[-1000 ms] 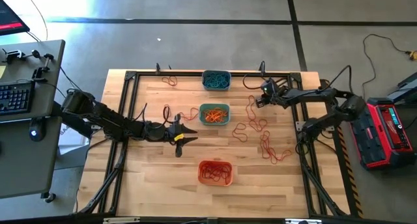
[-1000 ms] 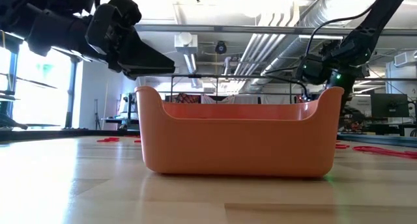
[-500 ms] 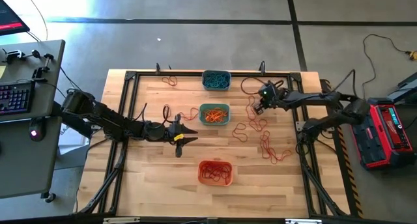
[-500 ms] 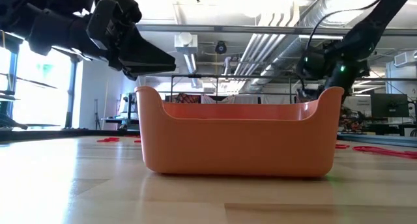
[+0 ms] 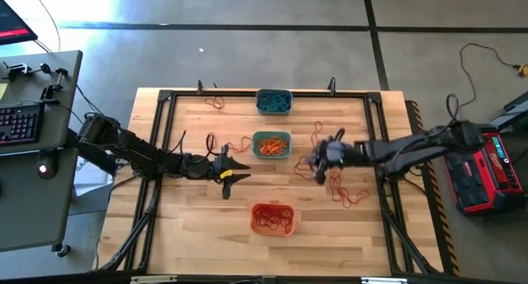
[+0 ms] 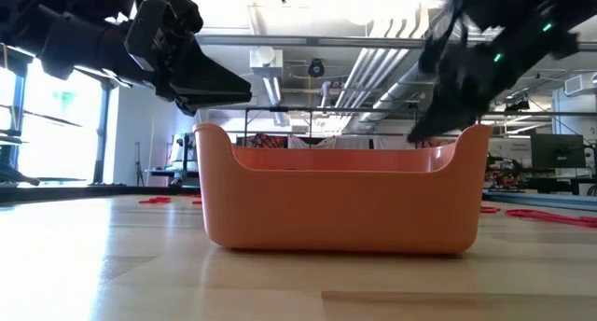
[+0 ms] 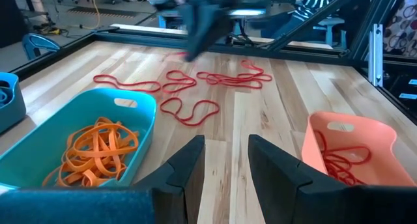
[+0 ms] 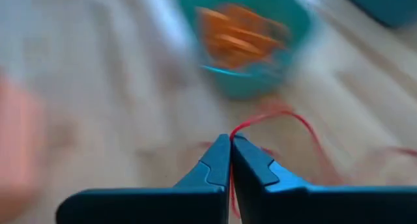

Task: Sort rubber bands into baskets
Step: Put the red rubber band into the orange bin

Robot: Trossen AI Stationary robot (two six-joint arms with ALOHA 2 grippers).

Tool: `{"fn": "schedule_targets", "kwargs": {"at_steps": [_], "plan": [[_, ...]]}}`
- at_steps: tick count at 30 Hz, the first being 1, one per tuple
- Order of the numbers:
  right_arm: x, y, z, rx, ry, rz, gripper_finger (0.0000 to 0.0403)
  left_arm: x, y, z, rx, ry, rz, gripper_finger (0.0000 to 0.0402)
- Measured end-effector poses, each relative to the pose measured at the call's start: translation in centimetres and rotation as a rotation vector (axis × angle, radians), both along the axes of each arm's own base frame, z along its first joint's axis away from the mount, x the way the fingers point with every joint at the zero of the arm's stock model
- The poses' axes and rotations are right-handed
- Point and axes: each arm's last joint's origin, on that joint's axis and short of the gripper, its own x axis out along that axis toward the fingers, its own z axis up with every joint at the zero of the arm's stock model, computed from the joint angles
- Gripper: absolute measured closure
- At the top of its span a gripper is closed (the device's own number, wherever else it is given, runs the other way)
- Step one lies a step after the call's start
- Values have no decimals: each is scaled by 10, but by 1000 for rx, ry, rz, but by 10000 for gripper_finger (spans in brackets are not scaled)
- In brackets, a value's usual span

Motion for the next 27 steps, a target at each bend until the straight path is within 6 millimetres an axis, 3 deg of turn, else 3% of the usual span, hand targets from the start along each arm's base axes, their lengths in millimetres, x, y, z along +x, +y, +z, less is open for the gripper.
{"fn": "schedule_targets", "kwargs": {"at_steps": [7, 16, 27], "plan": [[4, 59, 18, 13, -233, 180, 402, 0, 0, 0, 0, 0, -1, 290], [3, 100, 35, 67, -424, 400, 403, 0, 0, 0, 0, 0, -1, 290], [58, 131, 47, -35, -304, 529, 403, 0, 0, 0, 1, 2, 0, 290]]}}
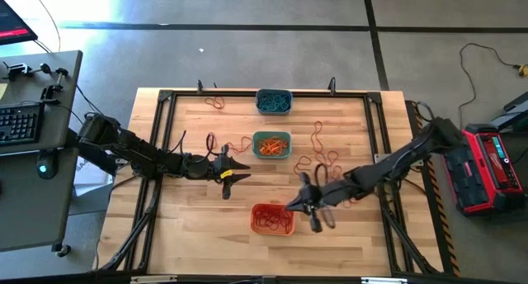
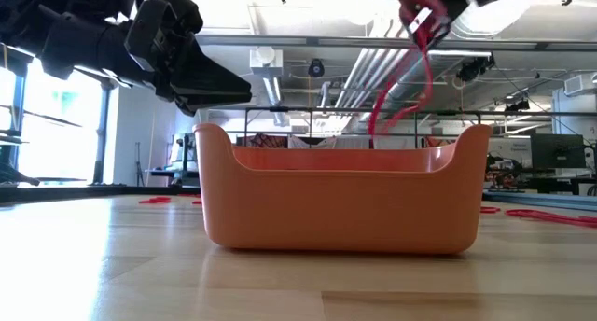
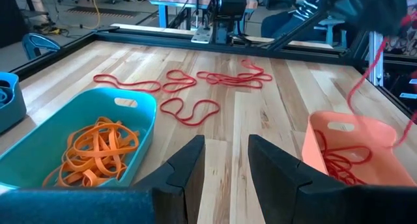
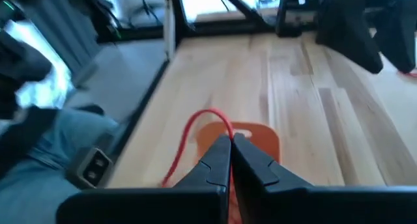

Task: Sort rubber bands into baskets
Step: Put the red rubber band into the orange bin

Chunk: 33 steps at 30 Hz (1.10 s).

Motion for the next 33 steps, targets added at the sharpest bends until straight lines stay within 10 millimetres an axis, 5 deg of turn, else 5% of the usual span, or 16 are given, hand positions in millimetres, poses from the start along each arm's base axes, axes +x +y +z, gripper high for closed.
{"fn": "schedule_targets", "kwargs": {"at_steps": [18, 26, 33], "plan": [[43, -9, -47, 40, 295, 30, 391, 0, 0, 0, 18, 5, -3, 290], [43, -10, -45, 47, 292, 39, 288, 0, 0, 0, 17, 3, -2, 290], [29, -18, -23, -10, 291, -43, 208, 0, 0, 0, 11, 3, -1, 290]]}}
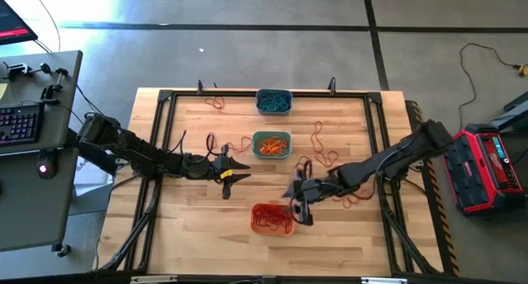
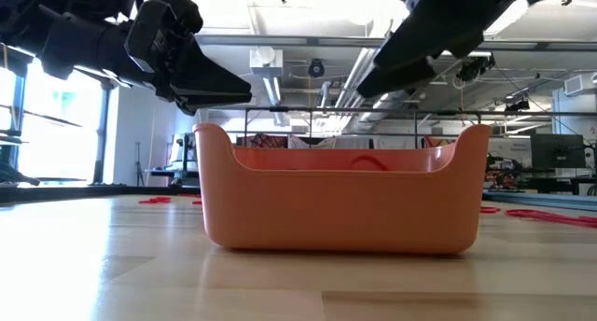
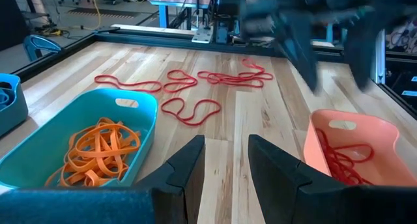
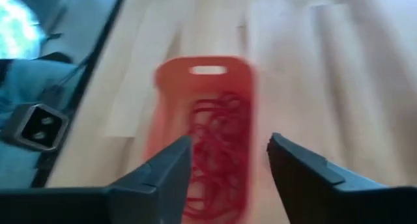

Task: Sort rubber bands into baskets
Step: Put the red rubber band into the orange bin

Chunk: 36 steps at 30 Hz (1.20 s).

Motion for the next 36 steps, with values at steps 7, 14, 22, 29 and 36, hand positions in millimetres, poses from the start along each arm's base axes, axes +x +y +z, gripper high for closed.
{"fn": "schedule_targets", "kwargs": {"at_steps": [7, 14, 22, 29, 36], "plan": [[-33, -28, 22, -206, 105, -247, 191, 0, 0, 0, 0, 2, 0, 290], [-51, -67, -8, -306, 295, -320, 190, 0, 0, 0, -2, 1, 0, 290], [-58, -107, -58, -290, 344, -316, 190, 0, 0, 0, -3, -1, 0, 290], [-57, -127, -77, -212, 377, -302, 191, 0, 0, 0, -11, 0, 2, 290], [-54, -131, -84, -161, 396, -260, 242, 0, 0, 0, -11, 2, 2, 290]]}}
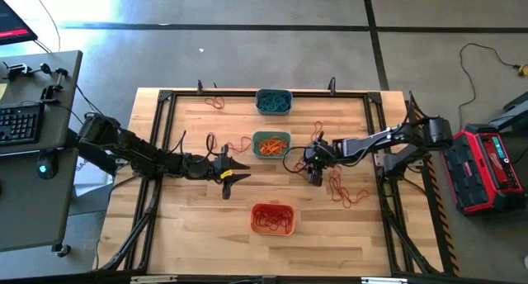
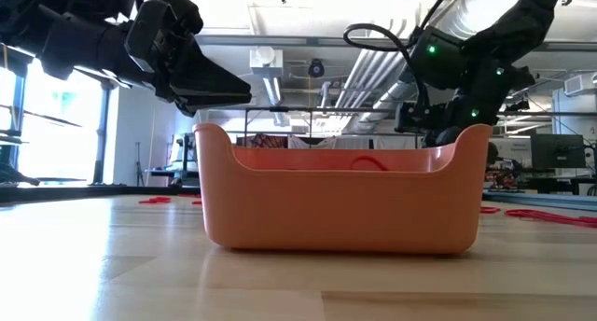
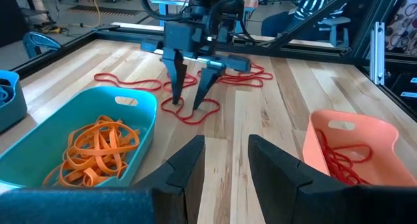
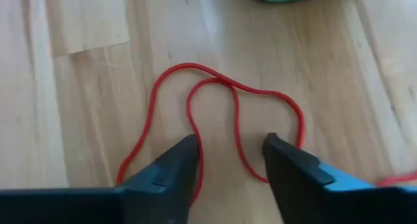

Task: Sort rubber bands into baskets
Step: Put the red rubber band into the orange bin

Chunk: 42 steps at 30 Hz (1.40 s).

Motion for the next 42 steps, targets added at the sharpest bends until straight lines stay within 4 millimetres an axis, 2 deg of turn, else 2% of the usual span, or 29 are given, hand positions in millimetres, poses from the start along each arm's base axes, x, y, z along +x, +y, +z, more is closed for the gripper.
{"fn": "schedule_targets", "kwargs": {"at_steps": [6, 8, 13, 22, 31, 37, 42], "plan": [[0, 2, -1, 37, 2, 30, 365, 0, 0, 0, 0, 0, 0, 290], [0, 3, -1, 38, 3, 47, 392, 0, 0, 0, 0, 0, 0, 290], [2, 18, 7, 39, -7, 72, 388, 0, 0, 0, 0, 1, 0, 290], [20, 68, 34, 59, -121, 235, 402, 0, 0, 0, 0, 1, 0, 290], [43, 111, 85, 9, -311, 343, 403, 0, 0, 0, 1, 1, 0, 290], [52, 132, 118, -11, -421, 380, 403, 0, 0, 0, 1, 1, 0, 290], [53, 146, 133, -11, -471, 437, 403, 0, 0, 0, 1, 1, 0, 290]]}}
